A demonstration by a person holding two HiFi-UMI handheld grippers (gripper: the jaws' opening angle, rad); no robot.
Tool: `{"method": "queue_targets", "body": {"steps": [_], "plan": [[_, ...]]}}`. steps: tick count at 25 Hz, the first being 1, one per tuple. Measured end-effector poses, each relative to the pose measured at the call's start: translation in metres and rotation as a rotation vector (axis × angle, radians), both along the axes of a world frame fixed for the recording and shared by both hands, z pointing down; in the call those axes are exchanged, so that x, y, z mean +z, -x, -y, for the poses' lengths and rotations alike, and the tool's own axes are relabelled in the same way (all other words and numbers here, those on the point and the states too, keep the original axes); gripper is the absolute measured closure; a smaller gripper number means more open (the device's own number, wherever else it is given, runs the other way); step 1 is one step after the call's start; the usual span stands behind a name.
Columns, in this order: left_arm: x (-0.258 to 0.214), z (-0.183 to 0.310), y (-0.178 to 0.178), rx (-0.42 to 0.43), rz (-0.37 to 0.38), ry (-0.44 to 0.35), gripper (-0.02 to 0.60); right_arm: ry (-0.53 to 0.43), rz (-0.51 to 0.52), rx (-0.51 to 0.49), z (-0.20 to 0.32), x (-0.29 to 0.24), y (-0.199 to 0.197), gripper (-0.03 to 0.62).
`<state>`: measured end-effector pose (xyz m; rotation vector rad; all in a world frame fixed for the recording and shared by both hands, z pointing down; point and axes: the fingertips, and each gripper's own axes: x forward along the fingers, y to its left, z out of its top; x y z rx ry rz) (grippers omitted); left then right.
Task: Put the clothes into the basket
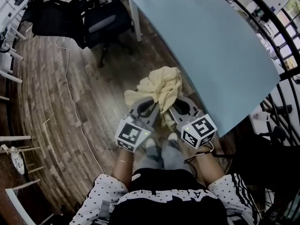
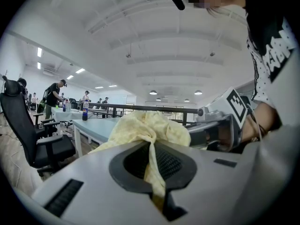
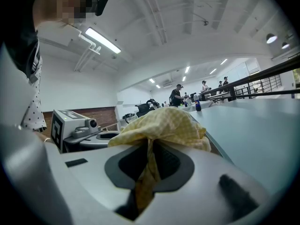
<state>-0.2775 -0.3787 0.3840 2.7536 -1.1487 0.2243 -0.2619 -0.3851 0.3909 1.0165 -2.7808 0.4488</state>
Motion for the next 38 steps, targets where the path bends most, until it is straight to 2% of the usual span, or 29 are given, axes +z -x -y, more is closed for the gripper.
{"method": "queue_targets", "body": {"steps": [15, 38], "plan": [[0.055, 0.015, -0.01, 0.001, -0.01, 0.083, 0.557, 0.078, -0.05, -0.007, 0.014, 0.054, -0.01, 0.549], [0.115, 0.023, -0.001, -0.012, -0.003, 0.17, 0.557, 0.175, -0.088, -0.04, 0.02, 0.113, -0.001, 0.548]]}}
